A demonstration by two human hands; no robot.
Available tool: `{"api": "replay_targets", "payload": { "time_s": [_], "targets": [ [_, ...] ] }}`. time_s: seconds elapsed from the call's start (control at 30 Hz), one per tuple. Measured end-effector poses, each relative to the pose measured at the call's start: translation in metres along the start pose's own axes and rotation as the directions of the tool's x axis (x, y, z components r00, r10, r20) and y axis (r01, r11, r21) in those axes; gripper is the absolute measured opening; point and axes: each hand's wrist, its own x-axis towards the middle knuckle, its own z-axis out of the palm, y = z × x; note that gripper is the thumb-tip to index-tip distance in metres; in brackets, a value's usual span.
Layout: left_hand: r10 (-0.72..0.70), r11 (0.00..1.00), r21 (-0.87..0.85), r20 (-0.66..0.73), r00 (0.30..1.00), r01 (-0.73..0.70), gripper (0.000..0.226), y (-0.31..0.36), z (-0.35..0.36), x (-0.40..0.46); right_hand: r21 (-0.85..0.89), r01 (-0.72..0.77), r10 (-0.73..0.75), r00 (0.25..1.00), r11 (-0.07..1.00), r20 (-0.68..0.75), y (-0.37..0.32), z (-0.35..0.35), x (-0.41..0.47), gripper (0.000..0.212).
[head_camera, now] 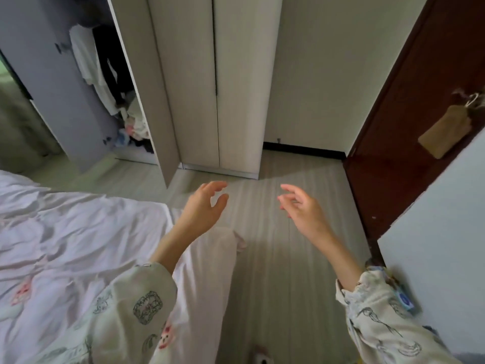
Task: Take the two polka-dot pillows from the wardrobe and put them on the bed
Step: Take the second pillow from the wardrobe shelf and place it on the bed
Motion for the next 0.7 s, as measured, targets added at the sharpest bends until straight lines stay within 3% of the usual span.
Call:
{"api": "replay_targets", "payload": {
  "time_s": [0.3, 0.7],
  "targets": [
    [-0.030, 1.000, 0.008, -0.011, 0.999, 0.030, 0.034, 0.020, 0.045, 0.181, 0.003, 0.060, -0.060, 0.998, 0.998, 0.024, -0.003, -0.058, 0.209, 0.027],
    [-0.154, 0.988, -0.008, -0.185, 0.971, 0.156, 0.032, -0.061, 0.038, 0.400, 0.023, 0.166, -0.167, 0.967, 0.986, 0.192, -0.006, 0.003, 0.468, 0.028]
  ]
}}
